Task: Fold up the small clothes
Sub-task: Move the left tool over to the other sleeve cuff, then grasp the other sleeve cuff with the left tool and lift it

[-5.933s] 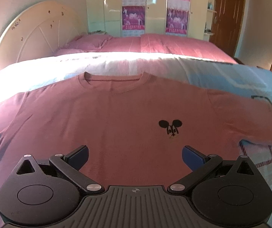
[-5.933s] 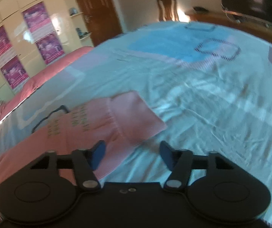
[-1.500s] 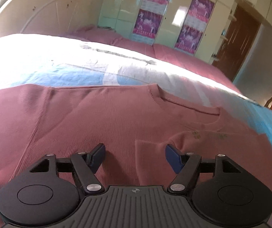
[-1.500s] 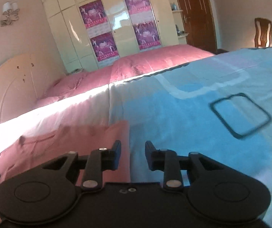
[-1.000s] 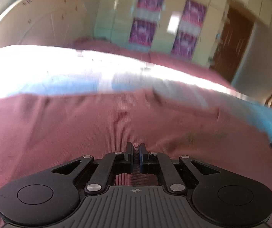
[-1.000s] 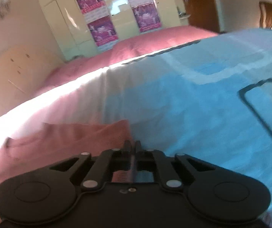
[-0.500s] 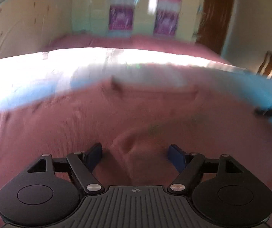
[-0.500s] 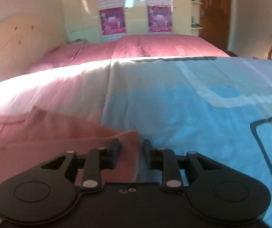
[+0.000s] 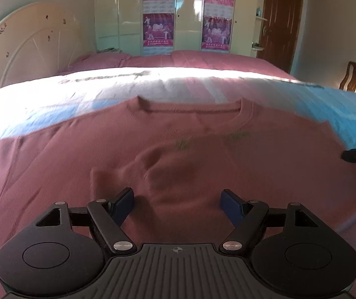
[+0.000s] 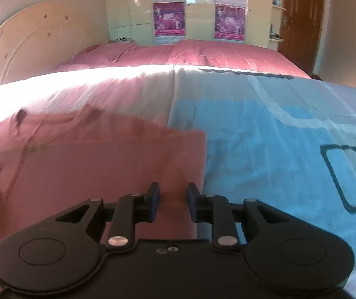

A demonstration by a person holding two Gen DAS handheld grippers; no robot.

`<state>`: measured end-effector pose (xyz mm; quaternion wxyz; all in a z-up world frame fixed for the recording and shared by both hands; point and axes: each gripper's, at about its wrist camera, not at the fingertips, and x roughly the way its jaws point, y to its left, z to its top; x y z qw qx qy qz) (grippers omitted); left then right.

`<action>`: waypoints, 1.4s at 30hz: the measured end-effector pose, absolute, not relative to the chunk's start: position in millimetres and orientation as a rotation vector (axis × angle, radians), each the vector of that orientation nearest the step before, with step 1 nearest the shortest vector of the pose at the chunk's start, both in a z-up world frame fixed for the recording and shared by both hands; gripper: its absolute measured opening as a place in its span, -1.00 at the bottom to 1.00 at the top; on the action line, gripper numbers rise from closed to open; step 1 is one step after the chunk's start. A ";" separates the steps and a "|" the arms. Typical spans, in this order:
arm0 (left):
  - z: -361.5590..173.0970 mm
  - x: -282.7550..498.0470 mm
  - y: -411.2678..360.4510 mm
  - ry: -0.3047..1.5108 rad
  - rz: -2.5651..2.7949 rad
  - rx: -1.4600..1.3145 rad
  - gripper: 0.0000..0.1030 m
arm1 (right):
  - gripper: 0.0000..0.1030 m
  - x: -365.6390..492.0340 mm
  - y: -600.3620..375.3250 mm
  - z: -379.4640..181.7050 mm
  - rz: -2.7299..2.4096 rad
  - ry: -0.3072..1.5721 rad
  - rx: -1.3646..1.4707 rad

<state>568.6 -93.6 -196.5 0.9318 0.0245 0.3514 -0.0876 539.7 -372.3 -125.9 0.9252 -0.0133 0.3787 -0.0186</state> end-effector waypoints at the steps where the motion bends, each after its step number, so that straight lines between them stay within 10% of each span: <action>1: -196.6 562.4 -92.4 0.715 -0.182 0.065 0.48 | -0.54 529.6 -370.5 -126.7 -0.035 0.782 -0.050; 18: -167.2 502.6 -104.9 0.722 -0.137 0.051 0.48 | -0.42 465.6 -350.6 -106.7 -0.002 0.737 -0.038; 42: -197.0 426.3 315.8 0.647 0.469 -0.428 0.47 | -0.42 489.5 -234.3 -102.1 -0.112 0.663 0.084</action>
